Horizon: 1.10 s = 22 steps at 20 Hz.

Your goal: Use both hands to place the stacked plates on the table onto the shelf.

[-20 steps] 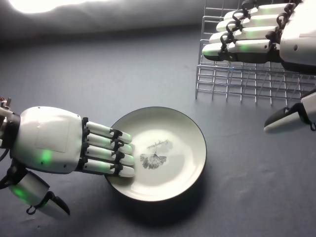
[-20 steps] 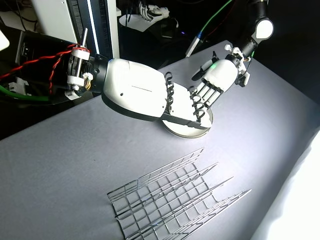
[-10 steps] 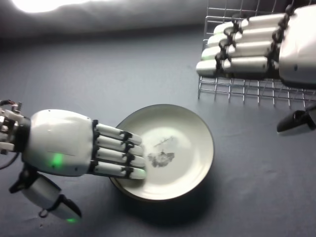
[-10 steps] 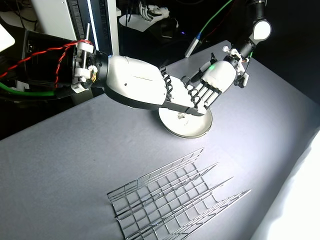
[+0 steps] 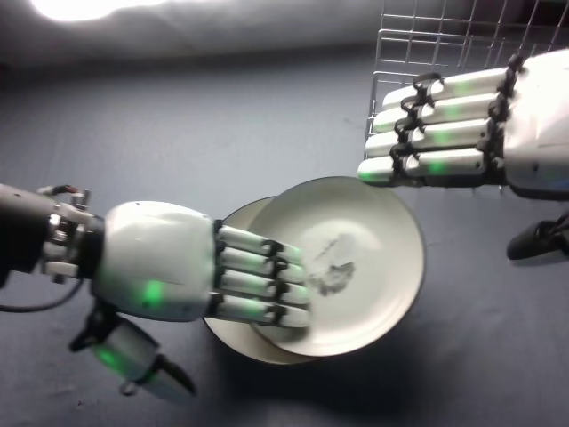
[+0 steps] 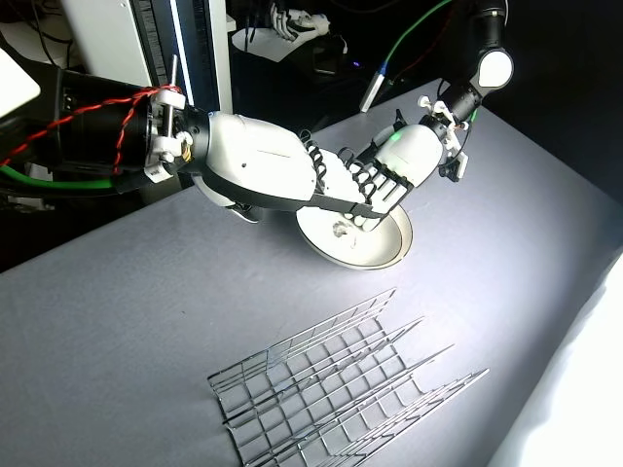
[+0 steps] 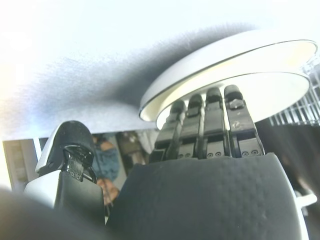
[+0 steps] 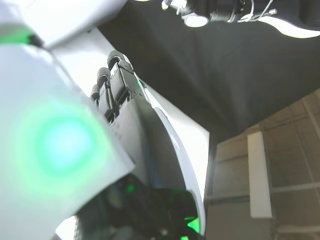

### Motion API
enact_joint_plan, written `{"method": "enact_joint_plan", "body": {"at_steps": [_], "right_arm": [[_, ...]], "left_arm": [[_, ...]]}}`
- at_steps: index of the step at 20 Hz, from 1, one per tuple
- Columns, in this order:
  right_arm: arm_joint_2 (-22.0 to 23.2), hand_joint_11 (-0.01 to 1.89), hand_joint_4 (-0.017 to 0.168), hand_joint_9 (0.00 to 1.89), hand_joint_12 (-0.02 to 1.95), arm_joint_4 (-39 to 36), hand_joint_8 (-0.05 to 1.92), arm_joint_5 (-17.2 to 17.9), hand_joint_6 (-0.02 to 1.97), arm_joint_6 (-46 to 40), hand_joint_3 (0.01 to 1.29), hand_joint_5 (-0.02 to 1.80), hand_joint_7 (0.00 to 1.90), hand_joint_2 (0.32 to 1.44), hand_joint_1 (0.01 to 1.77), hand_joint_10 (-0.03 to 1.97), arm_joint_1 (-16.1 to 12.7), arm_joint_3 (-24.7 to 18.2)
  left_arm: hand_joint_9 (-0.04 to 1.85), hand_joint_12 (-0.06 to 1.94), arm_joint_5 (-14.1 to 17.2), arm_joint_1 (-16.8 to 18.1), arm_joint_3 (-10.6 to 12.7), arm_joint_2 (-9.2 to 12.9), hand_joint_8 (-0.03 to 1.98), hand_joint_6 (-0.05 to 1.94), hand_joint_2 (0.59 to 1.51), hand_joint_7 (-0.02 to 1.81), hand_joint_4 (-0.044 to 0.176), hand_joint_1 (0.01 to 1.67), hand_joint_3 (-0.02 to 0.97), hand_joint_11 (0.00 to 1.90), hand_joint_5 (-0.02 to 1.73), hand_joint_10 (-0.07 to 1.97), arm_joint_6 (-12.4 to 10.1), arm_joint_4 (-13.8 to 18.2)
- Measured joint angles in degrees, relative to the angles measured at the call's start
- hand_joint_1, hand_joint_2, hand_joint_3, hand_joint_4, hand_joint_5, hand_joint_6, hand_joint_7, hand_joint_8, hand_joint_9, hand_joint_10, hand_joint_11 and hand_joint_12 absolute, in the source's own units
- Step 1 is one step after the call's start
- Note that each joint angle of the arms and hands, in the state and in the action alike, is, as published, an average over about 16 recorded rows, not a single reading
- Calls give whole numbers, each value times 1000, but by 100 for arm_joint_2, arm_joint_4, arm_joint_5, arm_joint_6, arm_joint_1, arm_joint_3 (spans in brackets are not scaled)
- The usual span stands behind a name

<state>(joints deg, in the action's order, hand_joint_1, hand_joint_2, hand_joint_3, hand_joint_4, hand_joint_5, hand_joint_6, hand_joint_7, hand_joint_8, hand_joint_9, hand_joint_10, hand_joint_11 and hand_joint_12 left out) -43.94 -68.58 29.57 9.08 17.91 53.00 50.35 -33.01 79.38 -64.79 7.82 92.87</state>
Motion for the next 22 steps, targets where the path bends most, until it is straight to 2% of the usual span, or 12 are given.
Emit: {"method": "enact_joint_plan", "body": {"at_steps": [5, 10, 16, 22], "right_arm": [[-104, 26, -3, 14, 32, -127, 12, 79, 16, 0, 14, 27, 11, 1004, 1073, 8, 180, 3], [-181, 22, -3, 21, 137, -268, 12, 176, 16, 0, 15, 59, 22, 1005, 1087, 7, 403, 7], [-216, 18, -3, 47, 312, -361, 12, 264, 16, 0, 15, 113, 60, 999, 1074, 7, 654, 33], [-361, 13, -3, 94, 498, -423, 12, 263, 16, 1, 15, 168, 120, 989, 1078, 8, 829, 235]], "left_arm": [[8, -14, -25, 76, -7, -134, -28, -32, 1201, -15, -9, 14, 17, 15, -10, 7, 4, -3], [12, -14, -37, 125, -12, -200, -28, -32, 1201, -14, -9, 14, 13, 15, -10, 5, -7, -9], [14, -14, -41, 164, -15, -207, -27, -32, 1201, -14, -9, 14, 10, 15, -10, 4, -52, 18], [18, -9, -41, 199, -21, -210, -28, -32, 1201, -14, -9, 14, 10, 15, -10, 3, -107, 34]]}}
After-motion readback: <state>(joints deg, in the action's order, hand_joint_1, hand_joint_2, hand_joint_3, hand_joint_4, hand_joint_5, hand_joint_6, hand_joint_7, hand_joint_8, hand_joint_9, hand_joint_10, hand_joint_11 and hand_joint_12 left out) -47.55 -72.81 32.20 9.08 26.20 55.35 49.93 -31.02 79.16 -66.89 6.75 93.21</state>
